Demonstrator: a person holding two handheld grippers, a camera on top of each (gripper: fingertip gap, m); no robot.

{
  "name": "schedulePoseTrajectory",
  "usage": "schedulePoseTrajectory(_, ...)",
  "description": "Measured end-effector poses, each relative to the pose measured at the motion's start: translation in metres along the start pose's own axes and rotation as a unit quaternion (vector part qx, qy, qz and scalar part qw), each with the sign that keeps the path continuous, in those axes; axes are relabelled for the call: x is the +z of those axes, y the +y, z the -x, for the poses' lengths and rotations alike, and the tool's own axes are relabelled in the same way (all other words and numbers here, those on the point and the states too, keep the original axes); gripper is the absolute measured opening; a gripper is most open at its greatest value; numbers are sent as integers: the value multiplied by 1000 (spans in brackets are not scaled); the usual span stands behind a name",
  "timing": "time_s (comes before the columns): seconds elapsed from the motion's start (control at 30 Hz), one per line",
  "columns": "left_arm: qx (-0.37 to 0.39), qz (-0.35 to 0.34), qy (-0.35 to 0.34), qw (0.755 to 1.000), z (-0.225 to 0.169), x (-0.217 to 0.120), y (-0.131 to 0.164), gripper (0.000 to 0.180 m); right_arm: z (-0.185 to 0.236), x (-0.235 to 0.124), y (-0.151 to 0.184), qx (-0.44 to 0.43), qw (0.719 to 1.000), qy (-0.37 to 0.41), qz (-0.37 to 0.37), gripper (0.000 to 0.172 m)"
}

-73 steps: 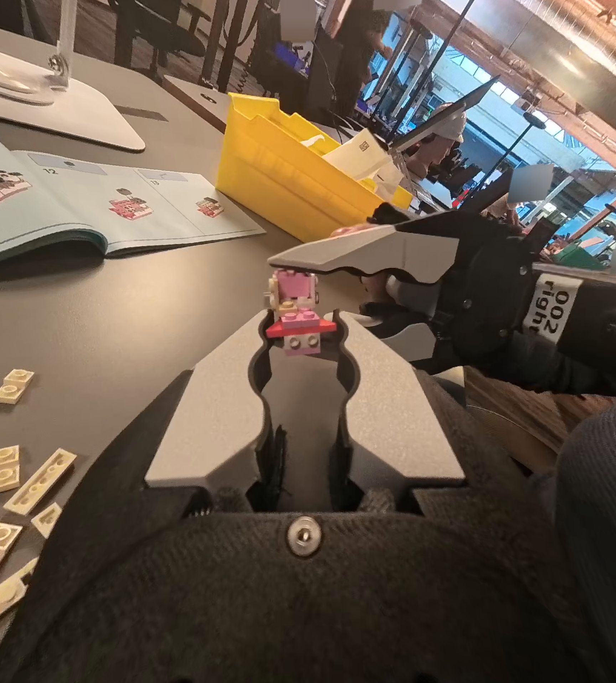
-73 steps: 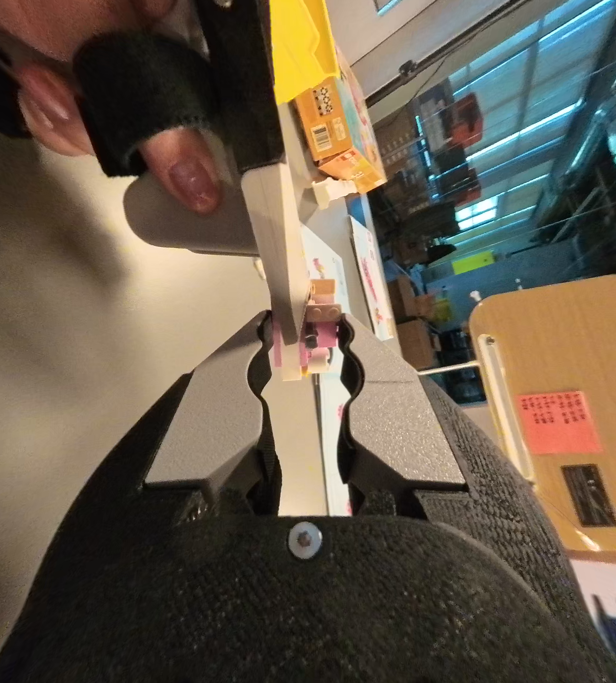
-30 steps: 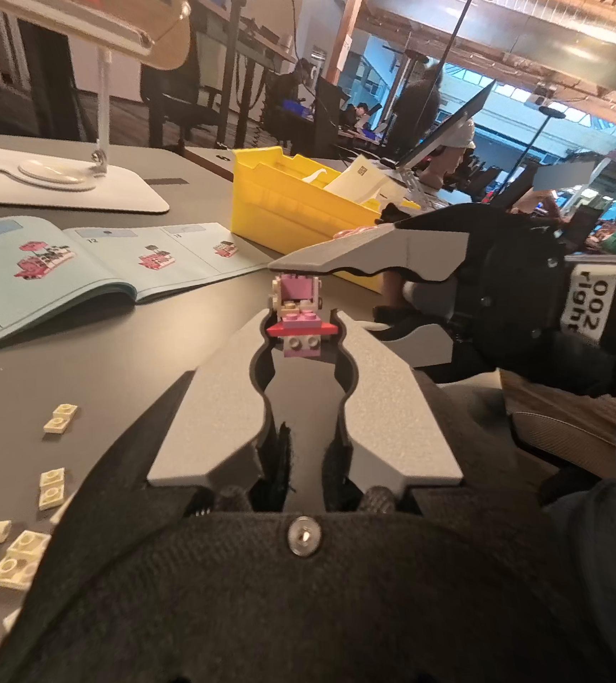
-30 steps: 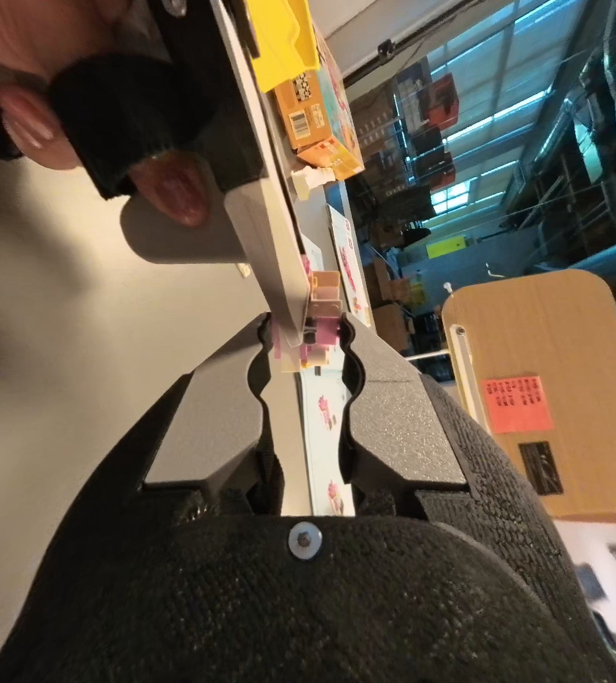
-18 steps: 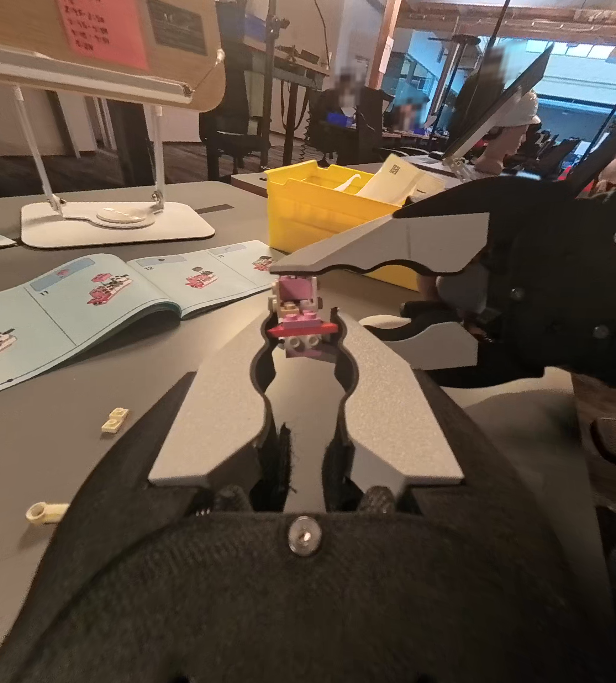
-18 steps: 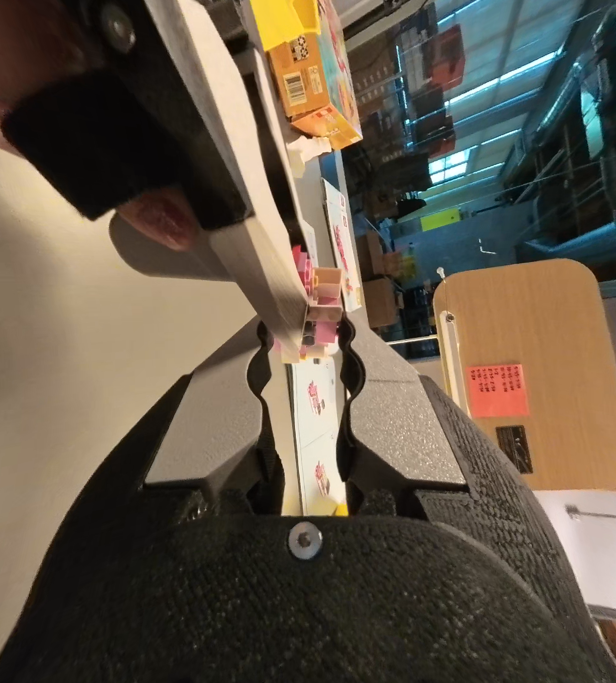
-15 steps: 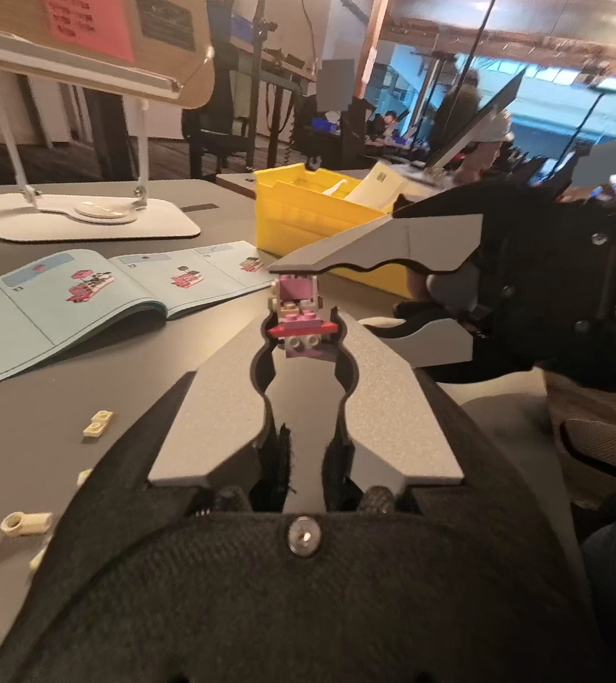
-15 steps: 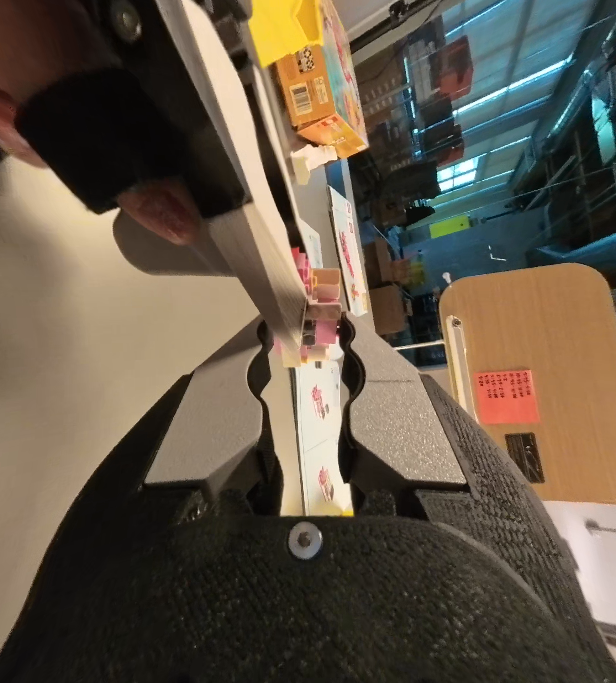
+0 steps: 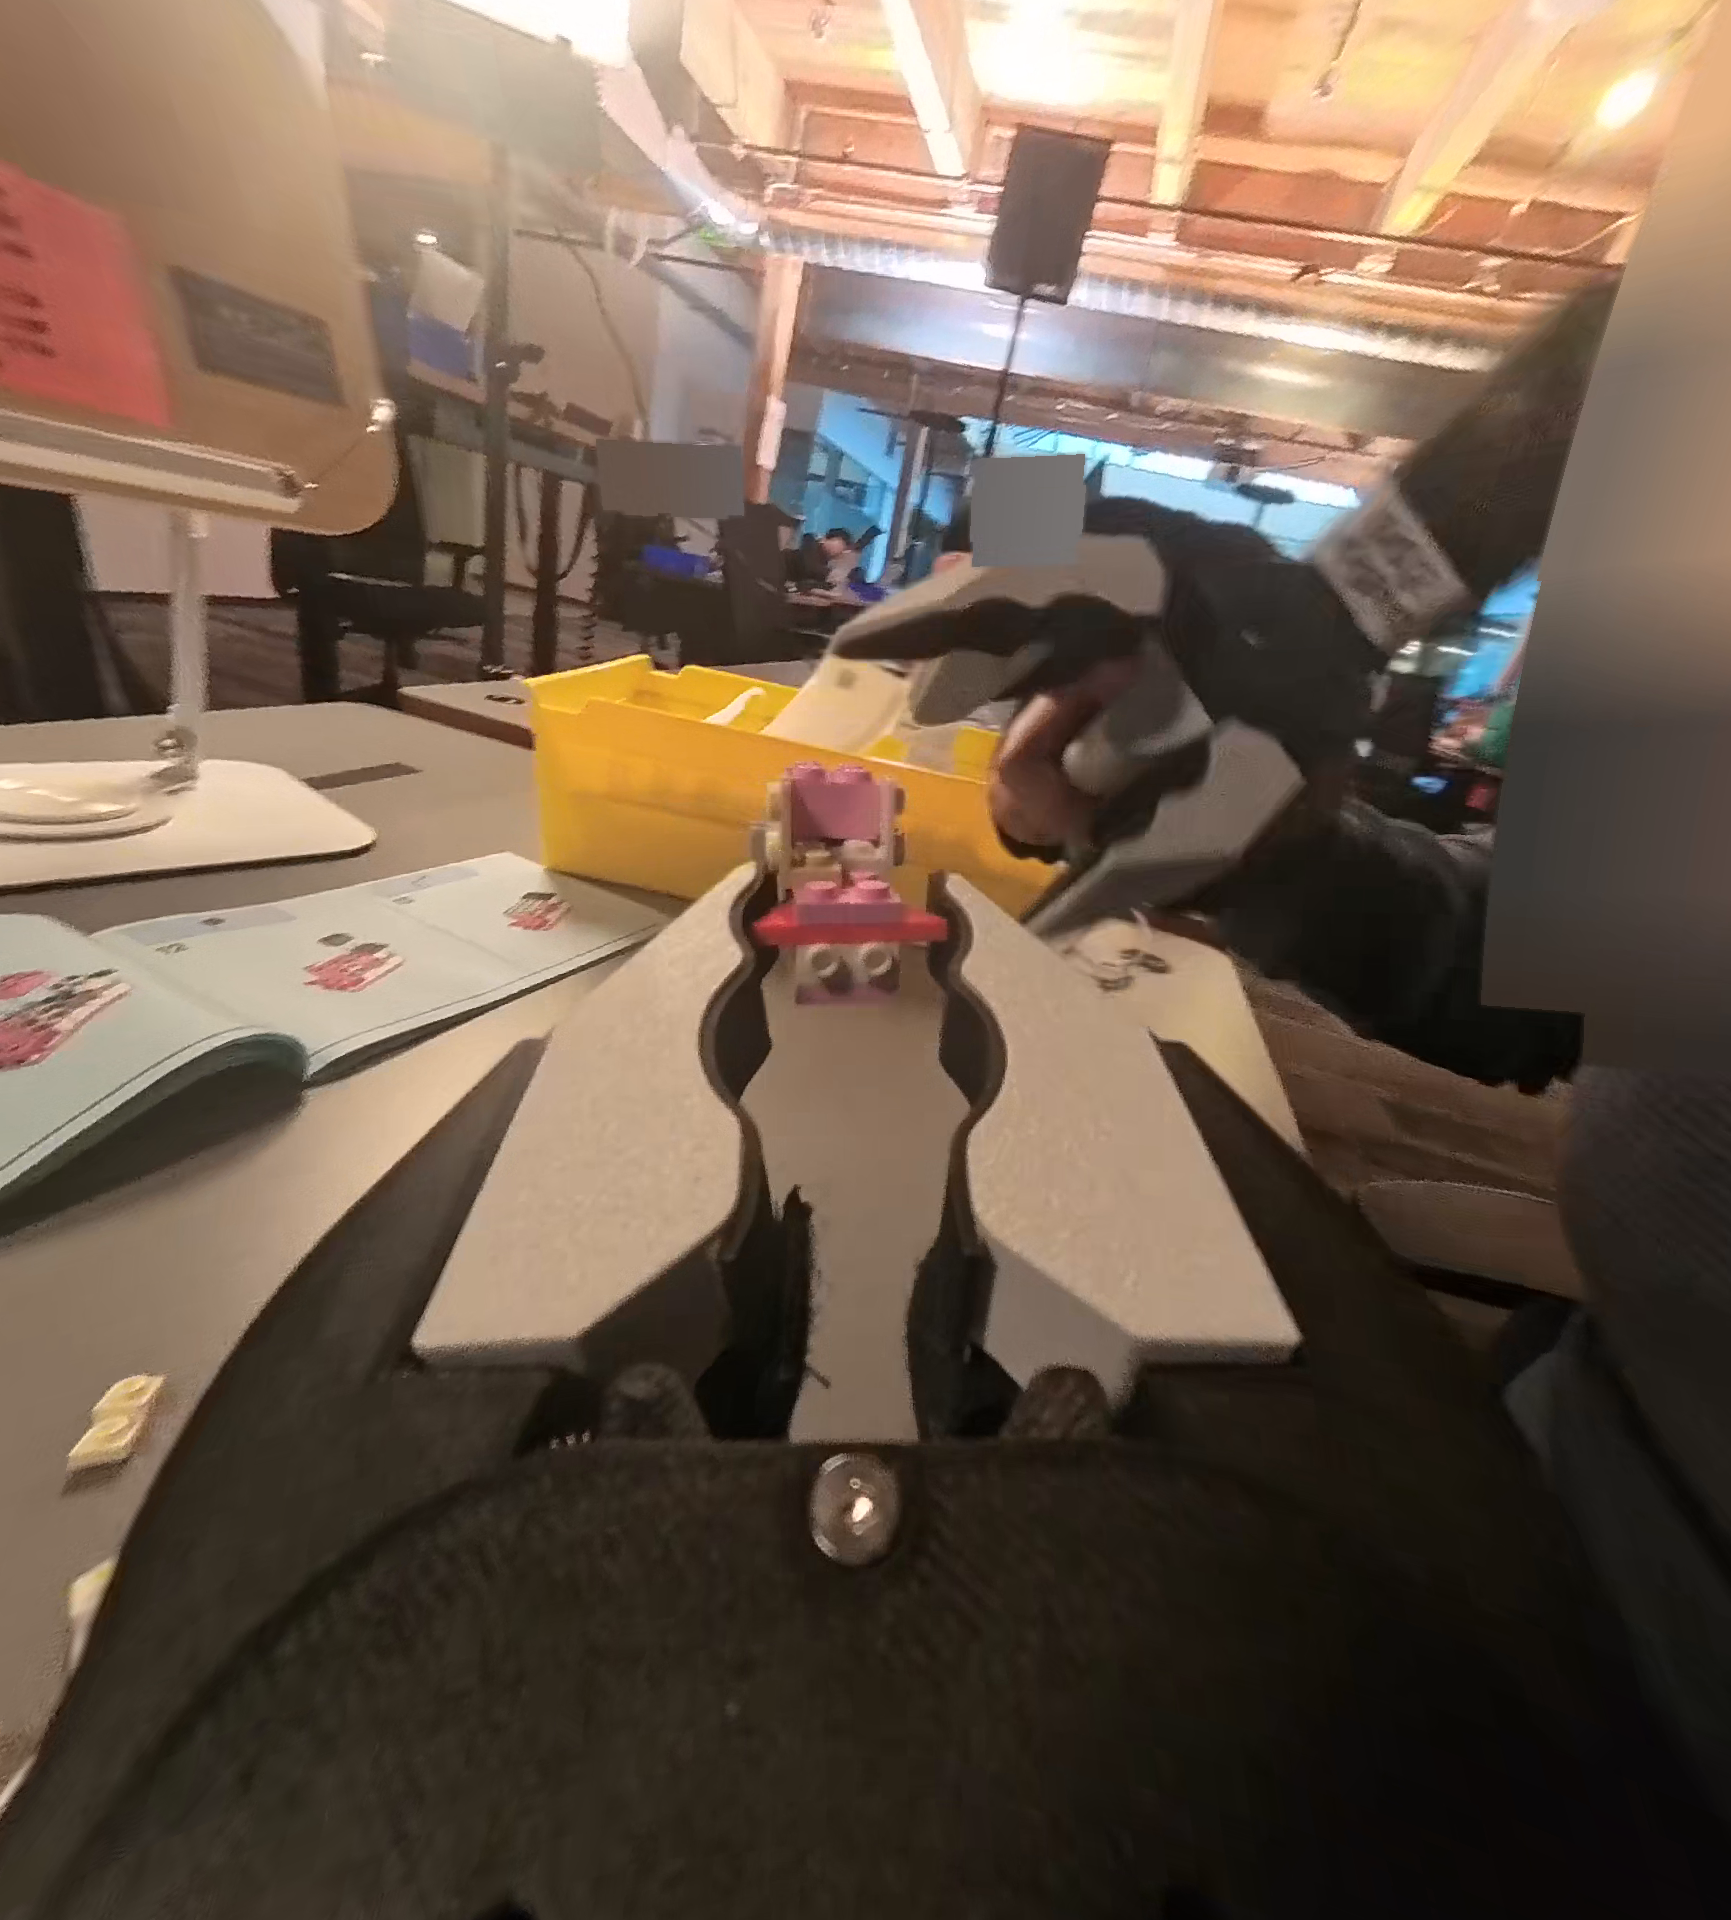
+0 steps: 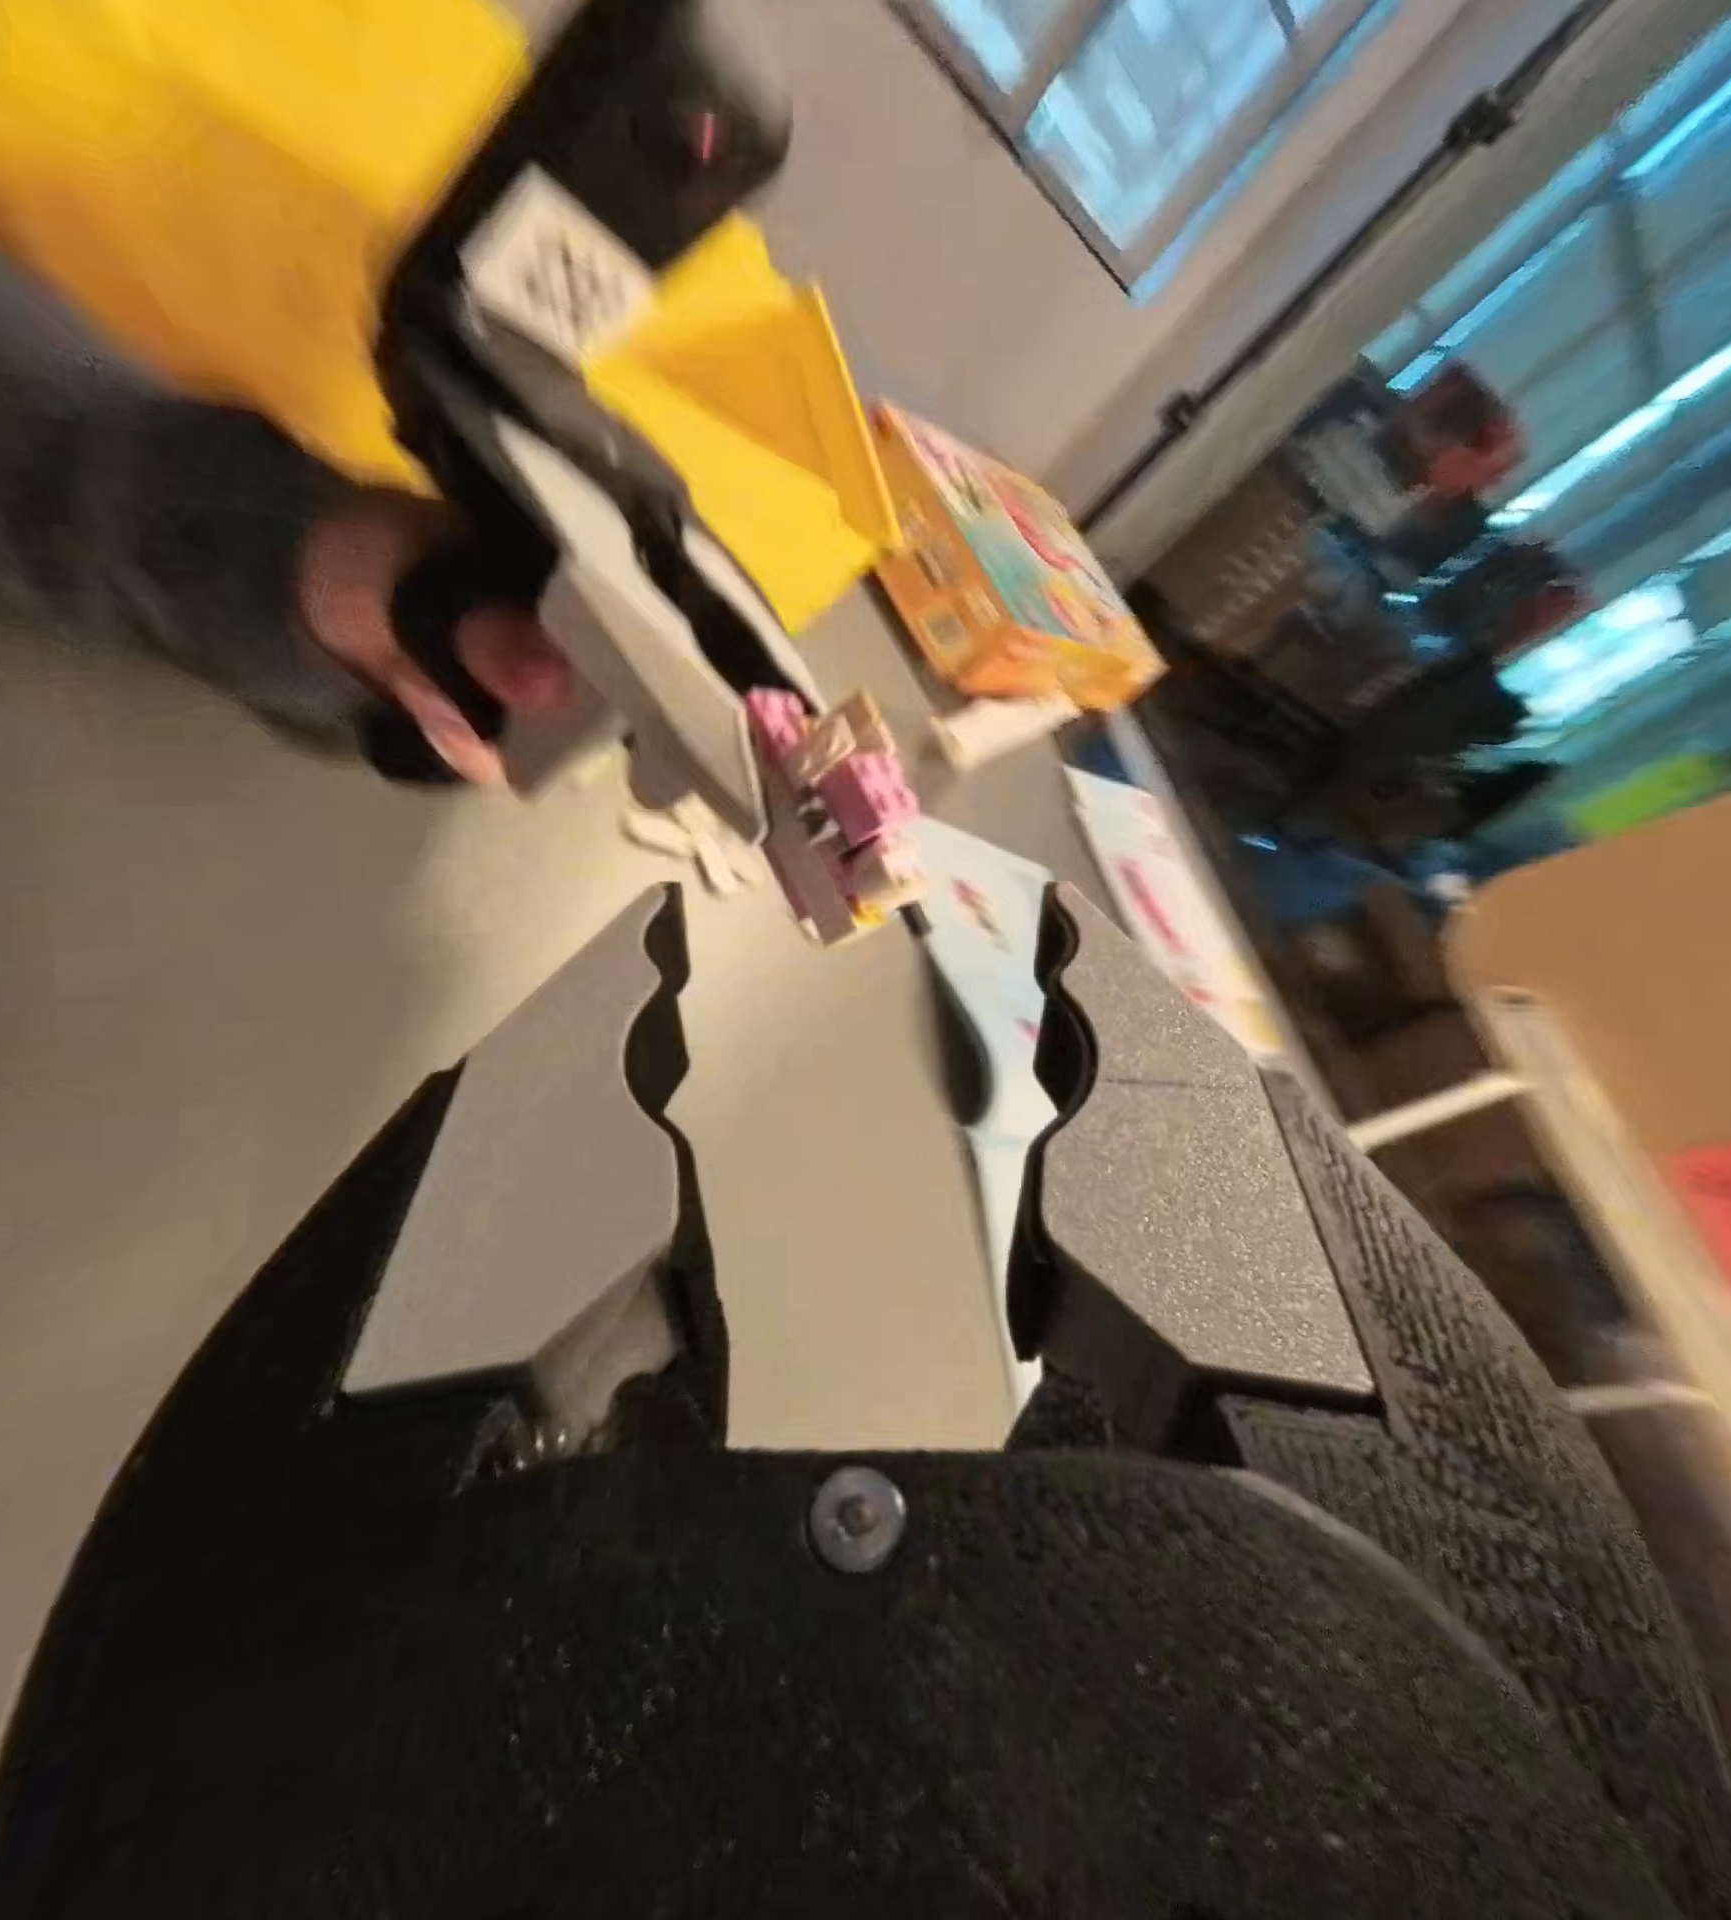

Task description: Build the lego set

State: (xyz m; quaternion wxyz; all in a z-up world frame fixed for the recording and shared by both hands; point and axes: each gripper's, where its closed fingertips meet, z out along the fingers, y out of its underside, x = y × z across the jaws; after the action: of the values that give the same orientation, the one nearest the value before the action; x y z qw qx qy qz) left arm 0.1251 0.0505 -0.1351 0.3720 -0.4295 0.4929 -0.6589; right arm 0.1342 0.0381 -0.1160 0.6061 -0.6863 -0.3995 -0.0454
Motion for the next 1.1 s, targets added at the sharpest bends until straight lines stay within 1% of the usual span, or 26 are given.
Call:
schedulePoseTrajectory(0.03,-2,0,21,1000,-5,0,0,28,-2,-7,-8,63,997,-37,-32,61)
schedulePoseTrajectory(0.07,-4,0,40,999,-11,1,0,28,-4,-13,-15,122,988,-78,-60,54)
schedulePoseTrajectory(0.1,-4,1,55,998,-15,1,0,28,-5,-17,-23,169,975,-116,-83,56)
schedulePoseTrajectory(0.13,-4,1,71,997,-20,2,1,28,-5,-21,-28,197,964,-146,-98,59)
schedulePoseTrajectory(0.17,-3,1,87,996,-25,2,1,28,-4,-23,-31,205,958,-169,-105,61)
schedulePoseTrajectory(0.2,-2,0,96,995,-28,2,1,28,-1,-23,-32,192,960,-176,-102,63)
schedulePoseTrajectory(0.23,-4,2,100,995,-30,2,2,28,2,-21,-30,159,968,-169,-92,66)
schedulePoseTrajectory(0.3,-18,1,96,995,-27,3,2,28,8,-12,-19,39,991,-118,-50,70)
schedulePoseTrajectory(0.33,-28,-2,93,995,-25,3,1,28,11,-7,-14,-38,995,-83,-26,73)
schedulePoseTrajectory(0.37,-40,-5,94,995,-24,3,1,28,14,-1,-8,-113,992,-53,-2,77)
schedulePoseTrajectory(0.43,-68,-11,105,992,-24,3,0,28,21,9,2,-232,972,-18,37,82)
schedulePoseTrajectory(0.5,-98,-10,120,988,-25,4,1,28,25,16,6,-290,956,0,48,81)
schedulePoseTrajectory(0.57,-120,-3,124,985,-24,7,4,28,22,21,10,-327,943,20,64,76)
schedulePoseTrajectory(0.63,-125,6,116,985,-23,9,8,28,15,26,15,-365,925,43,92,66)
schedulePoseTrajectory(0.7,-129,8,105,986,-19,10,10,28,11,29,19,-386,913,65,115,53)
schedulePoseTrajectory(0.73,-131,7,97,986,-17,10,10,28,9,31,21,-390,910,72,125,51)
schedulePoseTrajectory(0.83,-136,2,75,988,-9,9,9,28,4,34,24,-390,904,97,145,45)
schedulePoseTrajectory(0.93,-135,-1,62,989,-5,8,9,27,0,37,27,-376,906,115,160,41)
schedulePoseTrajectory(1.1,-127,7,44,991,-2,10,12,27,-2,40,32,-373,903,119,179,37)
